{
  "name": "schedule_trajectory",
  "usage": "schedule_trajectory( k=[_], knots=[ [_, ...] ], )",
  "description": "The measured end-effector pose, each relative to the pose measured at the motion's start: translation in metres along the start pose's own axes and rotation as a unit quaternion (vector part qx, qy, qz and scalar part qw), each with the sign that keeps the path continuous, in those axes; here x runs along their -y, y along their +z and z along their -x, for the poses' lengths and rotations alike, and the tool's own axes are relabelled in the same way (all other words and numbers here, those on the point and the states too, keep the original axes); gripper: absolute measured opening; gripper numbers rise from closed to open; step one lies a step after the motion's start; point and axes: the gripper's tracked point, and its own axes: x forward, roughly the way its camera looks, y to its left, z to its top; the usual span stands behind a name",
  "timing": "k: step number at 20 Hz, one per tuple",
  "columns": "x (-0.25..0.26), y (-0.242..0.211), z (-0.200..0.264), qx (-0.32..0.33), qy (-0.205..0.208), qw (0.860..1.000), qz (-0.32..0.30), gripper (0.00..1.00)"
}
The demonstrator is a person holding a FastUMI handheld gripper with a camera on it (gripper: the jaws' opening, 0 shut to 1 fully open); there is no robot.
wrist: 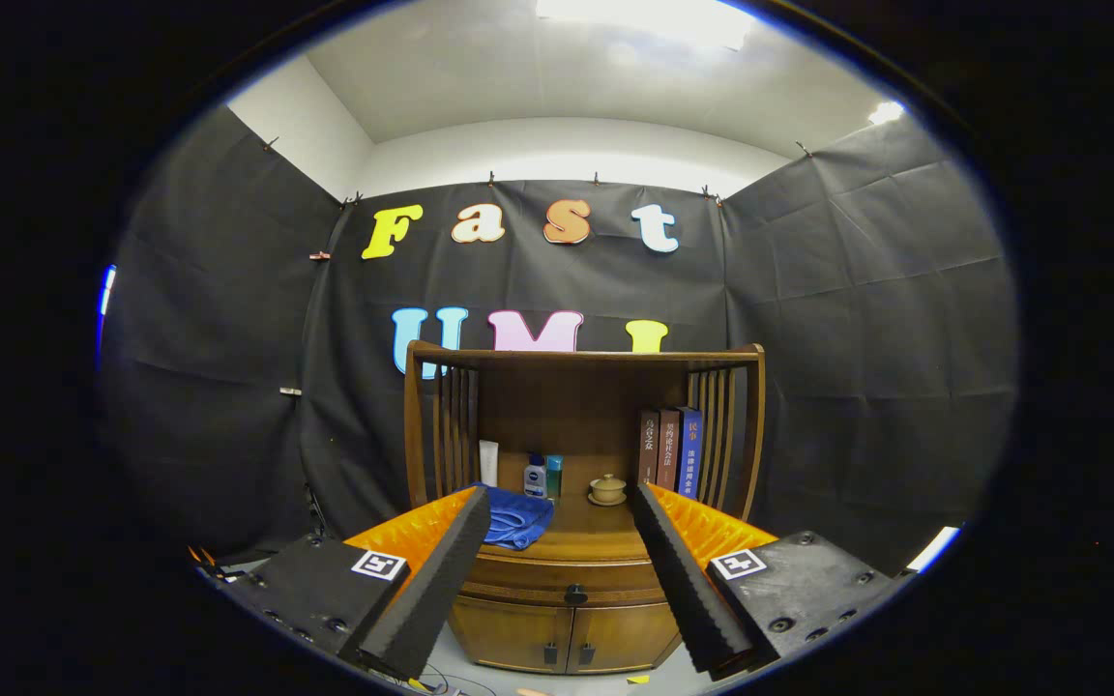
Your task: Pull open the drawer, take out the items inside it, and place them on the countertop above the cabinet.
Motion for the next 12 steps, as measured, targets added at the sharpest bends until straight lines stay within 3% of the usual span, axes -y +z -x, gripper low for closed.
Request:
schedule_trajectory(
  k=[12],
  knots=[
    [-0.002,-0.025,-0.021,-0.014,0.004,1.000,-0.009,0.99]
  ],
)
